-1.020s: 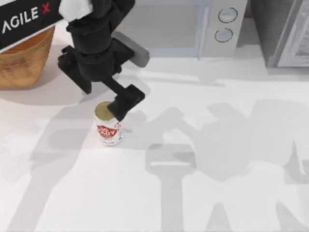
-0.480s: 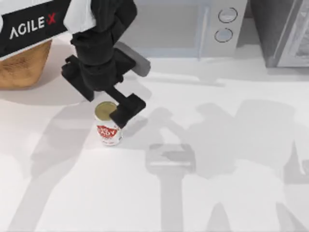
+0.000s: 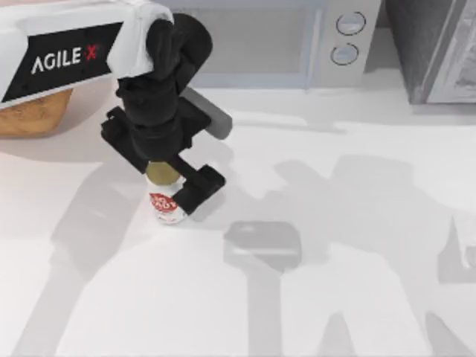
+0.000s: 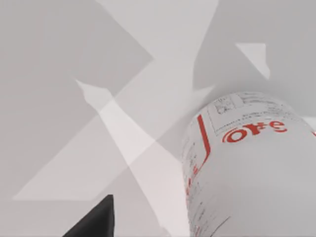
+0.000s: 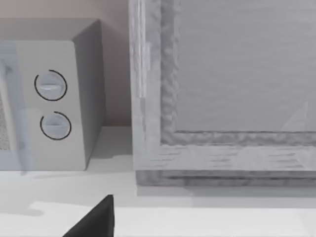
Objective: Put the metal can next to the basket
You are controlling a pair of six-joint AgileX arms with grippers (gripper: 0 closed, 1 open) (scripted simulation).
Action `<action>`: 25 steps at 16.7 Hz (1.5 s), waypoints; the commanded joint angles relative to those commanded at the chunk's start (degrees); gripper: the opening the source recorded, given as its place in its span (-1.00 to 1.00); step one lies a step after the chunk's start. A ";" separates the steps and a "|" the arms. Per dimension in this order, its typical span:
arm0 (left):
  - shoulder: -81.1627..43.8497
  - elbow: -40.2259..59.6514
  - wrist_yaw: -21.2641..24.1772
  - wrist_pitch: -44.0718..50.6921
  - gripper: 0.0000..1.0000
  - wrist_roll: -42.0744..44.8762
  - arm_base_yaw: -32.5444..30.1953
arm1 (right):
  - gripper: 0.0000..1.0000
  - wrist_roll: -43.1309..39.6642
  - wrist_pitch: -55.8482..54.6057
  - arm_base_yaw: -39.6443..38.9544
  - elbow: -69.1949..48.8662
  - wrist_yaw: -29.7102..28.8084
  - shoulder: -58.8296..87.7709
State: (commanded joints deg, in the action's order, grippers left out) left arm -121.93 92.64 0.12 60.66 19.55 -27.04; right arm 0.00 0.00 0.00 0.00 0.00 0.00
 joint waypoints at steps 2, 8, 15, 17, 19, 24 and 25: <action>0.00 0.00 0.00 0.00 0.85 0.00 0.00 | 1.00 0.00 0.00 0.00 0.00 0.00 0.00; 0.00 0.00 0.00 0.00 -0.06 0.00 0.00 | 1.00 0.00 0.00 0.00 0.00 0.00 0.00; 0.00 0.00 0.00 0.00 -1.00 0.00 0.00 | 1.00 0.00 0.00 0.00 0.00 0.00 0.00; 0.00 0.00 0.00 0.00 -1.00 0.00 0.00 | 1.00 0.00 0.00 0.00 0.00 0.00 0.00; 0.00 0.00 0.00 0.00 -1.00 0.00 0.00 | 1.00 0.00 0.00 0.00 0.00 0.00 0.00; 0.24 0.11 0.08 0.05 -1.00 -0.01 0.11 | 1.00 0.00 0.00 0.00 0.00 0.00 0.00; 0.85 0.68 0.34 0.20 -1.00 -0.31 0.48 | 1.00 0.00 0.00 0.00 0.00 0.00 0.00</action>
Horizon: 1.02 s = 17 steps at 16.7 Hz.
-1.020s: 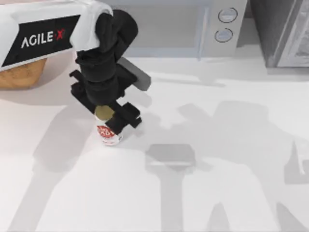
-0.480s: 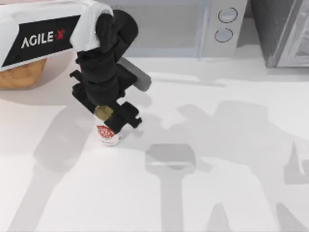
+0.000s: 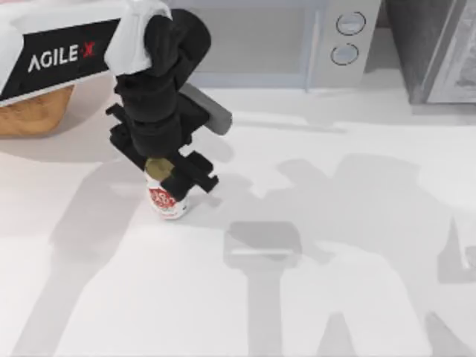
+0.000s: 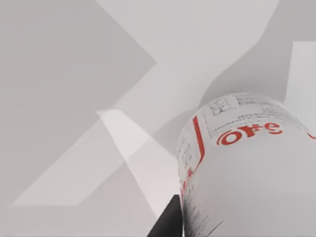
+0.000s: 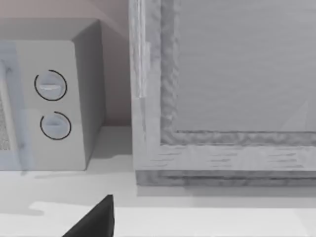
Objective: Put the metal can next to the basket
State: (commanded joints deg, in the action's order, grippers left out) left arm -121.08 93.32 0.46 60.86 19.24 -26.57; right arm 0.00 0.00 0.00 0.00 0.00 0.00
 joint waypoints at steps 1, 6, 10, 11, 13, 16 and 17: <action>1.07 0.75 0.45 0.19 -1.00 -0.60 0.68 | 1.00 0.00 0.00 0.00 0.00 0.00 0.00; 10.10 3.15 2.58 1.02 -1.00 -10.04 7.85 | 1.00 0.00 0.00 0.00 0.00 0.00 0.00; 10.22 -3.40 1.52 1.44 -1.00 -20.87 13.56 | 1.00 0.00 0.00 0.00 0.00 0.00 0.00; 9.53 -5.20 1.00 1.48 -1.00 -23.25 14.50 | 1.00 0.00 0.00 0.00 0.00 0.00 0.00; 8.17 -7.67 0.00 0.94 -1.00 -26.52 16.10 | 1.00 0.00 0.00 0.00 0.00 0.00 0.00; 7.43 -8.36 -0.44 0.32 -1.00 -27.44 16.86 | 1.00 0.00 0.00 0.00 0.00 0.00 0.00; 7.43 -8.36 -0.44 0.32 -1.00 -27.44 16.86 | 1.00 0.00 0.00 0.00 0.00 0.00 0.00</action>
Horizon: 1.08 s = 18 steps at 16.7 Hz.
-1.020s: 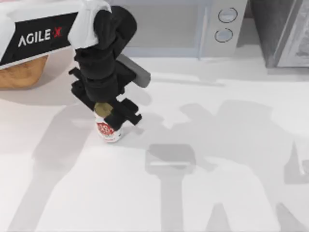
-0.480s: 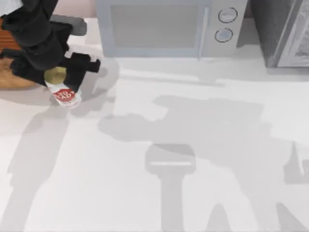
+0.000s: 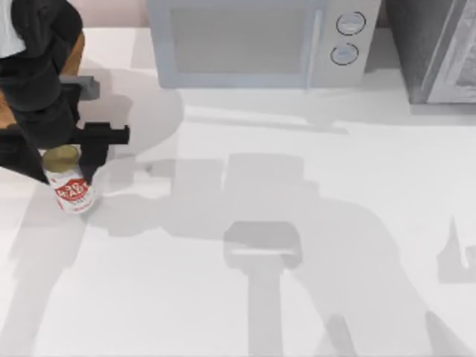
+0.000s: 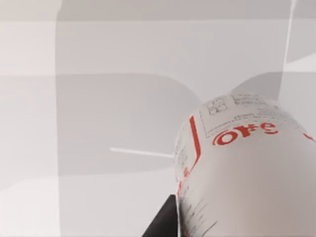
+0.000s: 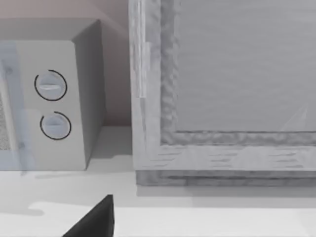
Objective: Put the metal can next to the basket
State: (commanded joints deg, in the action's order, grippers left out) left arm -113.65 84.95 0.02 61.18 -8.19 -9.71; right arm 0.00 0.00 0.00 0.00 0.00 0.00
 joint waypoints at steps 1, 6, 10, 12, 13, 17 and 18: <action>0.09 0.07 0.04 0.09 -1.00 0.20 -0.27 | 1.00 0.00 0.00 0.00 0.00 0.00 0.00; 3.66 -0.60 2.34 3.96 -1.00 2.29 -2.08 | 1.00 0.00 0.00 0.00 0.00 0.00 0.00; 3.76 -0.62 2.43 5.13 -1.00 1.99 -2.97 | 1.00 0.00 0.00 0.00 0.00 0.00 0.00; 1.69 -0.70 1.60 3.99 -1.00 1.27 -2.55 | 1.00 0.00 0.00 0.00 0.00 0.00 0.00; 0.77 -0.91 1.14 2.63 -1.00 0.91 -1.98 | 1.00 0.00 0.00 0.00 0.00 0.00 0.00; -0.48 -1.19 0.00 -1.67 -1.00 0.02 0.01 | 1.00 0.00 0.00 0.00 0.00 0.00 0.00; -0.48 -1.19 0.00 -1.67 -1.00 0.02 0.01 | 1.00 0.00 0.00 0.00 0.00 0.00 0.00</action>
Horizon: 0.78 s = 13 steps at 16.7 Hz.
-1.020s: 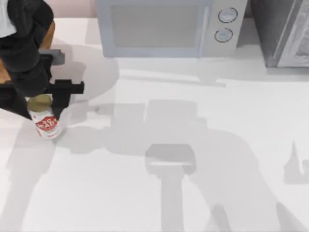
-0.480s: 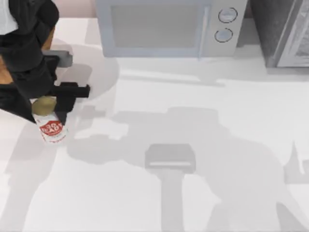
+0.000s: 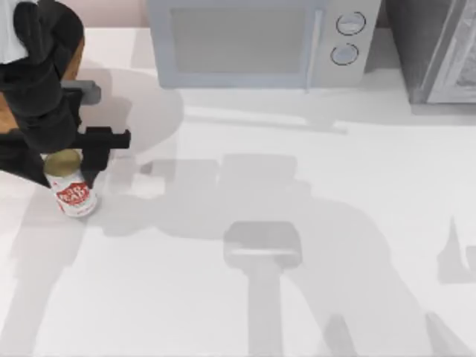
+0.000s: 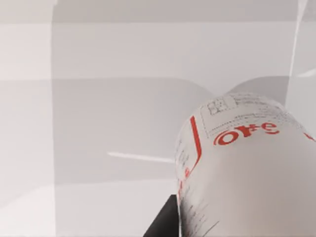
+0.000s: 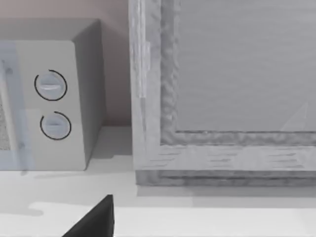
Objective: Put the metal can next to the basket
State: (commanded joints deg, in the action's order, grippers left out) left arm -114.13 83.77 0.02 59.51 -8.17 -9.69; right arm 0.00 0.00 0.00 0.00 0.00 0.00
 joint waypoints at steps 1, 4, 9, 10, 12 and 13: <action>0.00 0.00 0.00 0.00 -1.00 0.00 0.00 | 1.00 0.00 0.00 0.00 0.00 0.00 0.00; 0.00 0.00 0.00 0.00 -0.70 0.00 0.00 | 1.00 0.00 0.00 0.00 0.00 0.00 0.00; 0.00 0.00 0.00 0.00 0.06 0.00 0.00 | 1.00 0.00 0.00 0.00 0.00 0.00 0.00; 0.00 0.00 0.00 0.00 0.21 0.00 0.00 | 1.00 0.00 0.00 0.00 0.00 0.00 0.00; 0.00 0.00 0.00 0.00 0.51 0.00 0.00 | 1.00 0.00 0.00 0.00 0.00 0.00 0.00; 0.00 0.00 0.00 0.00 0.66 0.00 0.00 | 1.00 0.00 0.00 0.00 0.00 0.00 0.00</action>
State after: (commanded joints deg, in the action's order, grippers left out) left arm -114.13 83.77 0.02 59.51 -8.17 -9.69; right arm 0.00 0.00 0.00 0.00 0.00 0.00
